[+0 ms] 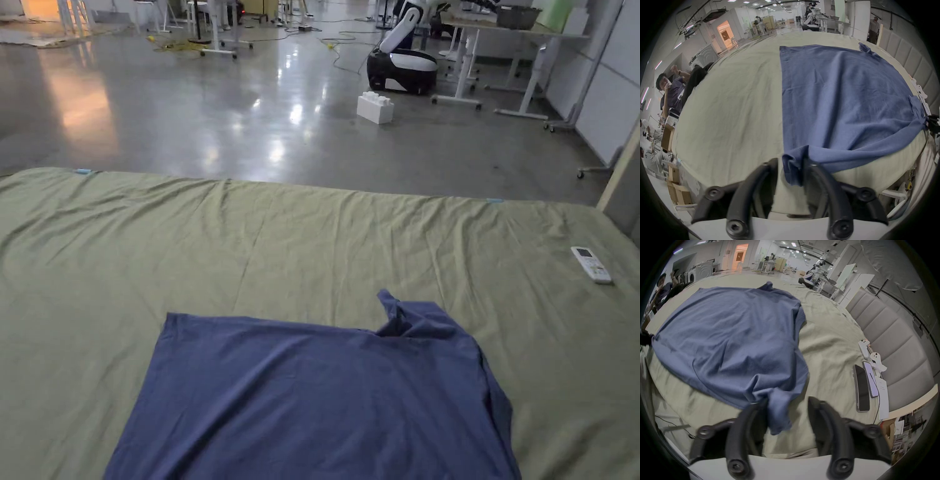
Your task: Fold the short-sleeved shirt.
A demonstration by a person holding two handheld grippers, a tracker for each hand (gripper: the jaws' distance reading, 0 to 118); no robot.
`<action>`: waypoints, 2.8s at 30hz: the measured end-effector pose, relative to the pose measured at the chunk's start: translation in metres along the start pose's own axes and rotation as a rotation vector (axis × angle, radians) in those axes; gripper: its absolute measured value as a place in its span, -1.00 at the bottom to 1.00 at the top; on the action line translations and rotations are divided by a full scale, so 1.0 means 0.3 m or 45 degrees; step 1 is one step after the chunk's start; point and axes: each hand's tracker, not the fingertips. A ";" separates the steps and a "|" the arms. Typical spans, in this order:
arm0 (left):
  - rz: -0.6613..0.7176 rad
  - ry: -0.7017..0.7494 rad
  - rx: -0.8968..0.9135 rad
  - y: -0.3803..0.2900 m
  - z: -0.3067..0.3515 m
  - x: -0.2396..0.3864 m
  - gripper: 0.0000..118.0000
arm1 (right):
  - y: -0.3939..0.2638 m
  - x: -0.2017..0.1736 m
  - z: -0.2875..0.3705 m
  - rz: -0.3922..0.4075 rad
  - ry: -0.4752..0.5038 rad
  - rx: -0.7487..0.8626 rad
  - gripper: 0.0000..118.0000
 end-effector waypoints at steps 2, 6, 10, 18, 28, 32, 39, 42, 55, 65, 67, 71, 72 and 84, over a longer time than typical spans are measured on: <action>0.049 -0.031 0.066 0.017 0.032 -0.018 -0.05 | 0.027 0.024 0.048 -0.093 0.006 0.092 0.22; 0.156 -0.134 0.306 0.082 0.116 -0.031 0.09 | 0.115 0.061 0.122 -0.246 0.041 0.311 0.33; 0.189 -0.134 0.553 0.166 0.174 0.008 0.09 | 0.208 0.068 0.156 -0.389 0.099 0.555 0.44; 0.283 -0.037 0.968 0.263 0.313 0.128 -0.37 | 0.334 -0.011 0.245 -0.428 0.045 0.975 -0.34; 0.236 0.001 1.006 0.230 0.350 0.156 -1.00 | 0.362 -0.061 0.279 -0.389 -0.044 1.050 -0.99; 0.232 -0.027 0.800 0.192 0.317 0.104 -1.00 | 0.354 -0.058 0.261 -0.402 -0.016 1.008 -0.99; 0.240 -0.049 0.374 0.087 0.192 0.024 -1.00 | 0.331 -0.073 0.203 -0.400 0.024 0.901 -0.99; 0.313 -0.038 0.243 0.052 0.135 -0.008 -0.82 | 0.324 -0.087 0.186 -0.392 0.036 0.865 -0.99; 0.358 -0.047 -0.107 0.030 -0.085 -0.047 0.24 | 0.299 -0.108 0.138 -0.349 0.056 0.767 -0.99; 0.249 -0.094 -0.076 0.056 -0.085 0.020 -0.78 | 0.252 -0.102 0.116 -0.361 0.077 0.706 -0.99; 0.223 -0.090 -0.086 0.060 -0.083 0.015 -0.84 | 0.243 -0.083 0.117 -0.376 0.076 0.692 -0.99; 0.203 -0.143 -0.042 0.057 -0.030 -0.020 -0.88 | 0.211 0.002 0.137 -0.420 0.065 0.636 -0.99; 0.206 -0.137 -0.026 0.055 -0.017 -0.024 -0.88 | 0.203 0.024 0.141 -0.424 0.058 0.615 -0.99; 0.222 -0.110 0.058 0.037 0.058 -0.010 -0.88 | 0.007 0.144 0.013 -0.354 0.110 0.012 0.18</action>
